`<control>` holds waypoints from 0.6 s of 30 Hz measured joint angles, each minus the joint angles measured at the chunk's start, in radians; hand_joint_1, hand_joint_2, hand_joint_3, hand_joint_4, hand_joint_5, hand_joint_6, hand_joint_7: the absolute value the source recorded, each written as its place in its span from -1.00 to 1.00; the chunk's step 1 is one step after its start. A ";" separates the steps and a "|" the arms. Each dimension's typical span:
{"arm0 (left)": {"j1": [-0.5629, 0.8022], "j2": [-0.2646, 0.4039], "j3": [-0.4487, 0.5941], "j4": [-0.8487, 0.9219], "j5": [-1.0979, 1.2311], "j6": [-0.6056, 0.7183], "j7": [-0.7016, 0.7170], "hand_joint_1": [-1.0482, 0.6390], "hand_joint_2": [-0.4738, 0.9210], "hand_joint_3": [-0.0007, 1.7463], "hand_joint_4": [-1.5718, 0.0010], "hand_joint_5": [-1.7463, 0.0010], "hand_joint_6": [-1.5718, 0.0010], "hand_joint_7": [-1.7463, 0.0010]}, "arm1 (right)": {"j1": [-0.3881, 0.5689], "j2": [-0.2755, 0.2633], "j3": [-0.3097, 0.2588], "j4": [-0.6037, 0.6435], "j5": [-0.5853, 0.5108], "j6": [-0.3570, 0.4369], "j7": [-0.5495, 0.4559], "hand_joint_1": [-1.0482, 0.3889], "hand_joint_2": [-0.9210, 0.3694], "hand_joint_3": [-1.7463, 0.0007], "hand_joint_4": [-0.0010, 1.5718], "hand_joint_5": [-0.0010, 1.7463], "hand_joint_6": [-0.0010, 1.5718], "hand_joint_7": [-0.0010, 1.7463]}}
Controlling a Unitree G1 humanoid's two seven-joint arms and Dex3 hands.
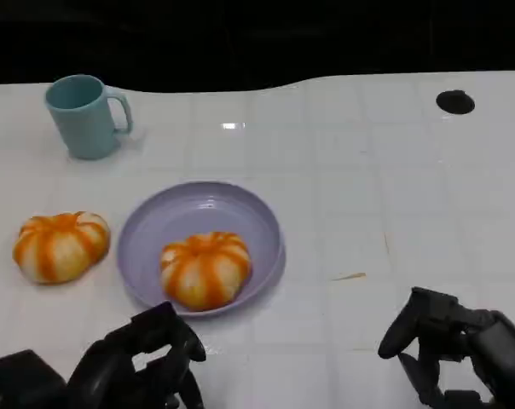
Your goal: Grasp the bread from the table and place it into the plate.
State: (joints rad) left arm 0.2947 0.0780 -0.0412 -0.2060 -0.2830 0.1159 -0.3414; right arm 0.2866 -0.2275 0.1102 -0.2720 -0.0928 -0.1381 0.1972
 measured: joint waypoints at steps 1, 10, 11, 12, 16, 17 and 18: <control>-0.002 0.000 0.001 0.002 0.000 0.000 0.000 -0.56 1.00 -0.32 0.03 -1.00 0.20 -0.74 | 0.000 0.004 0.000 0.013 -0.001 -0.012 -0.007 0.22 -0.59 -0.21 0.08 1.00 -0.20 0.86; -0.015 0.004 0.003 0.035 0.004 -0.020 0.000 -0.56 1.00 -0.32 0.04 -1.00 0.21 -0.75 | -0.014 0.030 -0.004 0.107 -0.035 -0.114 -0.058 0.18 -0.45 -0.33 0.18 1.00 -0.10 0.88; -0.015 0.004 0.003 0.039 0.007 -0.022 0.000 -0.56 1.00 -0.32 0.04 -1.00 0.20 -0.76 | -0.015 0.031 -0.004 0.114 -0.037 -0.120 -0.062 0.19 -0.43 -0.33 0.19 1.00 -0.09 0.87; -0.016 0.005 0.002 0.042 0.014 -0.028 0.000 -0.56 1.00 -0.31 0.03 -1.00 0.20 -0.76 | -0.017 0.032 -0.005 0.119 -0.038 -0.125 -0.063 0.19 -0.43 -0.34 0.19 1.00 -0.08 0.87; -0.025 0.005 0.002 0.062 0.026 -0.052 0.000 -0.56 1.00 -0.31 0.01 -1.00 0.19 -0.78 | -0.023 0.036 -0.008 0.141 -0.040 -0.140 -0.073 0.21 -0.40 -0.36 0.23 1.00 -0.05 0.86; -0.028 0.005 0.002 0.065 0.026 -0.053 0.000 -0.56 1.00 -0.31 0.01 -1.00 0.19 -0.78 | -0.025 0.036 -0.010 0.144 -0.041 -0.144 -0.075 0.21 -0.40 -0.36 0.23 1.00 -0.05 0.86; -0.030 0.005 0.002 0.067 0.026 -0.053 0.000 -0.56 1.00 -0.32 0.01 -1.00 0.19 -0.77 | -0.028 0.036 -0.011 0.147 -0.043 -0.149 -0.078 0.20 -0.39 -0.36 0.23 1.00 -0.04 0.86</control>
State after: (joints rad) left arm 0.2648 0.0831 -0.0389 -0.1391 -0.2569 0.0625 -0.3415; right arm 0.2584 -0.1911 0.0989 -0.1250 -0.1355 -0.2871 0.1194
